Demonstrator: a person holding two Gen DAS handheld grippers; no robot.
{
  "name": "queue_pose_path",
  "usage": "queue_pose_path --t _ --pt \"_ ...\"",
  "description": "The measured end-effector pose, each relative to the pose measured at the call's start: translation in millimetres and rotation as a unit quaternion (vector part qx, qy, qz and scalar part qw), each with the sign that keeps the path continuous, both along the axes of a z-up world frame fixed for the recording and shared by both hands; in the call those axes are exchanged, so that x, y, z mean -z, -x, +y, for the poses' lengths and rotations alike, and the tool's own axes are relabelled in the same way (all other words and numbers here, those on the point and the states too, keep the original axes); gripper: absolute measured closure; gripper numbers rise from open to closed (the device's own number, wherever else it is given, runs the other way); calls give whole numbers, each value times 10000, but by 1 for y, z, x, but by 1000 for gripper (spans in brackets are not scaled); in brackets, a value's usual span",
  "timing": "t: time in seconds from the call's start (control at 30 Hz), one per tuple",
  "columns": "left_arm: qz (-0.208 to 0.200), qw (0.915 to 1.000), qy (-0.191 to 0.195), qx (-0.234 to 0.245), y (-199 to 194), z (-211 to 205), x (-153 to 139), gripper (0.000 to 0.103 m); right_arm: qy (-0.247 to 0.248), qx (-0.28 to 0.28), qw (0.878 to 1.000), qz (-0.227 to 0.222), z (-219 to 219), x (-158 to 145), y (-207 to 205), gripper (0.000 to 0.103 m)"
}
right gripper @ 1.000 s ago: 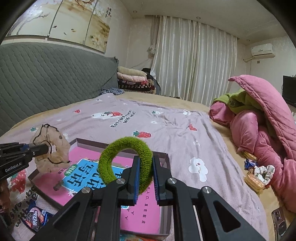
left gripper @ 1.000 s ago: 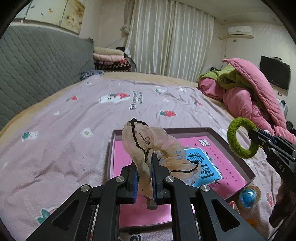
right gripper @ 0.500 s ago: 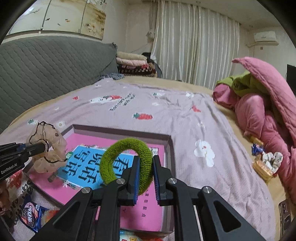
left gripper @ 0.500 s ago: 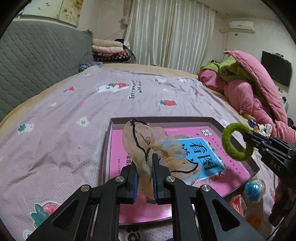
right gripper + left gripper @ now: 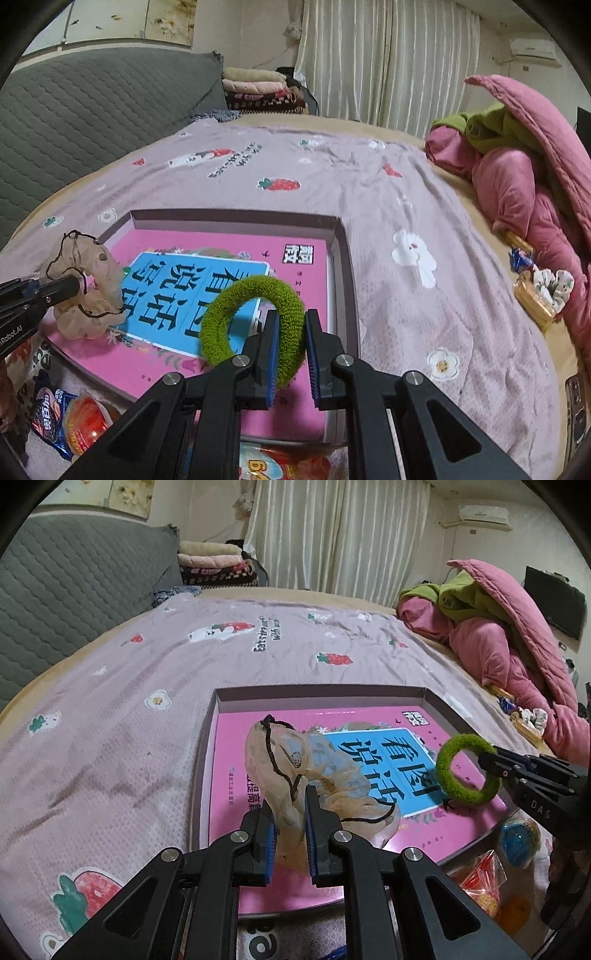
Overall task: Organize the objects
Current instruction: 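Carry the puff over the book with left tool while right tool carries the ring, then open left tool releasing the puff onto the book while right tool releases the ring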
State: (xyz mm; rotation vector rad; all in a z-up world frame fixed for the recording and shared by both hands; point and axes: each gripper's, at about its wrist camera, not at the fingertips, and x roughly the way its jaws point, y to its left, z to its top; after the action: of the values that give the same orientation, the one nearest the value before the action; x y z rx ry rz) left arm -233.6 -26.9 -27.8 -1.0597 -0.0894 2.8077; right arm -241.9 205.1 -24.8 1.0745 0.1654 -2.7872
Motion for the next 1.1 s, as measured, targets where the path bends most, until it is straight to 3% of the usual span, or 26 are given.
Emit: queue_pose_path --t 0.6,0.9,0.97,1.1 --pt "-282 9996 89 -13 5 -1 5 80 148 68 9994 -308 4 7 2 85" --pt "-646 9978 -31 122 9 -6 10 65 204 98 9993 -310 6 5 1 83" --pt "-710 9973 -19 185 9 -6 11 58 219 99 9992 -304 7 4 0 83" --pt "-737 9970 -58 219 7 -7 10 54 258 123 9993 -256 10 2 -2 77"
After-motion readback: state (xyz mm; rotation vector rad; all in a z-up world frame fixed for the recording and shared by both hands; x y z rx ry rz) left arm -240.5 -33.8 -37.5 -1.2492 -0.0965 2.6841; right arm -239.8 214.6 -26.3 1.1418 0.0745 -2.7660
